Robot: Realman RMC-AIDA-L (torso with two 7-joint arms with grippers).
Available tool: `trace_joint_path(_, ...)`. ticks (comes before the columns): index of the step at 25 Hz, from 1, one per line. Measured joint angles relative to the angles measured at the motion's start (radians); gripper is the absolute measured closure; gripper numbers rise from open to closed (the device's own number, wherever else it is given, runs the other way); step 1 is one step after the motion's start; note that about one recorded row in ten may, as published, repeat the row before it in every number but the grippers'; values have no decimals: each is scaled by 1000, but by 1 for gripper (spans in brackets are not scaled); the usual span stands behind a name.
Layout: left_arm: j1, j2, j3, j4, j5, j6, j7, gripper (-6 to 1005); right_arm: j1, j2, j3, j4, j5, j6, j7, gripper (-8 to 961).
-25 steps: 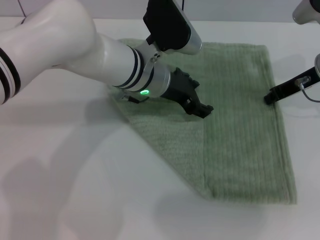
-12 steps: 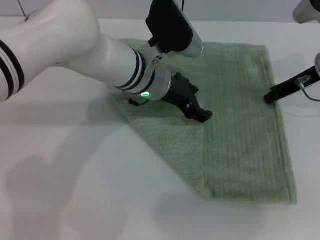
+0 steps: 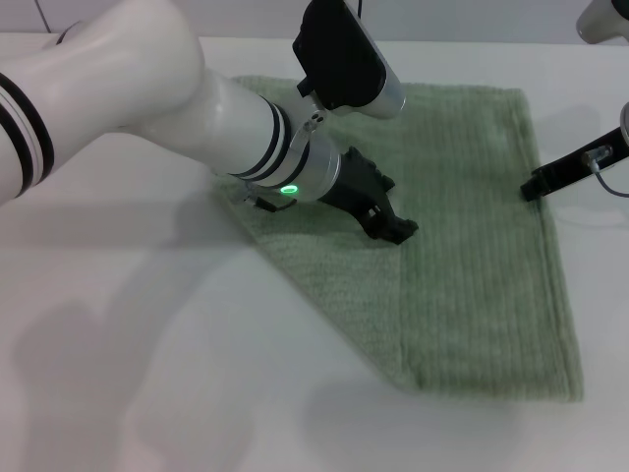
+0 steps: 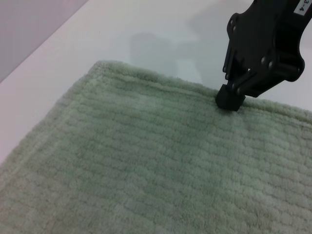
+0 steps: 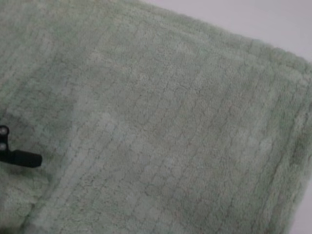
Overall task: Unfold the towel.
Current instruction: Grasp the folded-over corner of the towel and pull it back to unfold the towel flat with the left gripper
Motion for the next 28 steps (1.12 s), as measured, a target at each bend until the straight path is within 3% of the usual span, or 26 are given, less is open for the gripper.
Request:
trace_joint_path(7, 0, 0, 2, 0, 2, -1, -1, 382, 0, 0, 0, 0, 0, 1, -2, 955)
trace_joint_path(21, 5, 0, 3, 6, 6, 10, 1, 722, 0, 3, -2, 6, 0, 10, -2, 955)
trace_joint_path(28, 6, 0, -3, 8, 7, 23, 3, 818, 0, 3, 0, 9, 0, 11, -7, 954)
